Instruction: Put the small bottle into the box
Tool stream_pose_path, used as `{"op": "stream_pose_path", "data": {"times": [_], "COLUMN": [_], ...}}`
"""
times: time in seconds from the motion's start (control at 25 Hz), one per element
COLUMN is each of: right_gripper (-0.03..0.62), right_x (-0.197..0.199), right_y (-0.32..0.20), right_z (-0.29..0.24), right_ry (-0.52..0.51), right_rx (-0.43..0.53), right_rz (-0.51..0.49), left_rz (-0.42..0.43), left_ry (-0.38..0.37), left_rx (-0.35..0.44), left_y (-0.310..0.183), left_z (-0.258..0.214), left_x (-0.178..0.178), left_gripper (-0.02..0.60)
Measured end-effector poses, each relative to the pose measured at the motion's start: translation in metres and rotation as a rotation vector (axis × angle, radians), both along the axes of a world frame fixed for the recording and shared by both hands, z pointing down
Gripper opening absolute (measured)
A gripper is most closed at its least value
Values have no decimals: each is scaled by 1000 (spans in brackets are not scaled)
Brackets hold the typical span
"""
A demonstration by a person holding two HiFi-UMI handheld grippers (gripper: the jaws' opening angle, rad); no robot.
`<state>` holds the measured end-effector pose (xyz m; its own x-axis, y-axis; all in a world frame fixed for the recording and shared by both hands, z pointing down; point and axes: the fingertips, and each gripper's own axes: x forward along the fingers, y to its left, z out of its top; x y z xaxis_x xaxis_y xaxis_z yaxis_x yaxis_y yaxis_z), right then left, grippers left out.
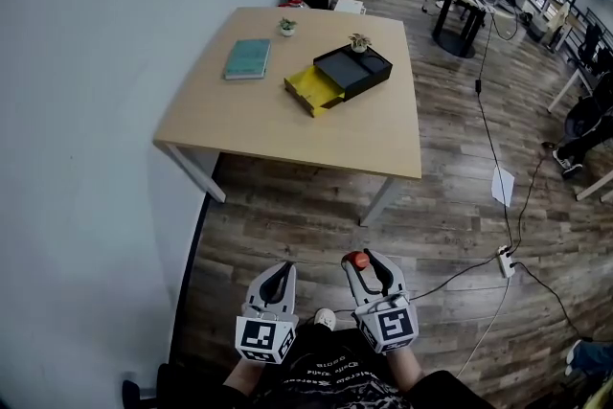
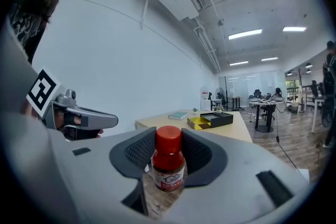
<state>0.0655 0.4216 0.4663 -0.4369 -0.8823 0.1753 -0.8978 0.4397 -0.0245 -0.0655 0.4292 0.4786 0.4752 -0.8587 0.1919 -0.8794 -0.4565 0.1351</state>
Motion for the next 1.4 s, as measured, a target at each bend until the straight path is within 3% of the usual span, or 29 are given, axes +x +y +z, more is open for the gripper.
{"op": "stream_pose_path", "data": {"times": [0.4, 0.64, 0.84, 1.04, 1.4], "right_gripper": [155, 155, 155, 155, 155], "right_x": [13, 23, 22, 17, 9], "right_y": [0, -13, -35, -63, -129], "right_z": [1, 6, 14, 13, 16], "right_ry": [43, 39, 49, 33, 50], "right_rx": [21, 17, 0, -17, -15], "right_rz": [-5, 22, 37, 72, 159], "left_rz": [-67, -65, -28, 78, 118], "left_ry": [-8, -36, -32, -30, 13], "left_rx": [12, 1, -10, -34, -30], "left_y": [1, -13, -38, -63, -143], "left_z": [4, 19, 27, 35, 38], "left_x": [-2, -1, 1, 8, -14], "left_gripper": [3, 3, 3, 3, 3]}}
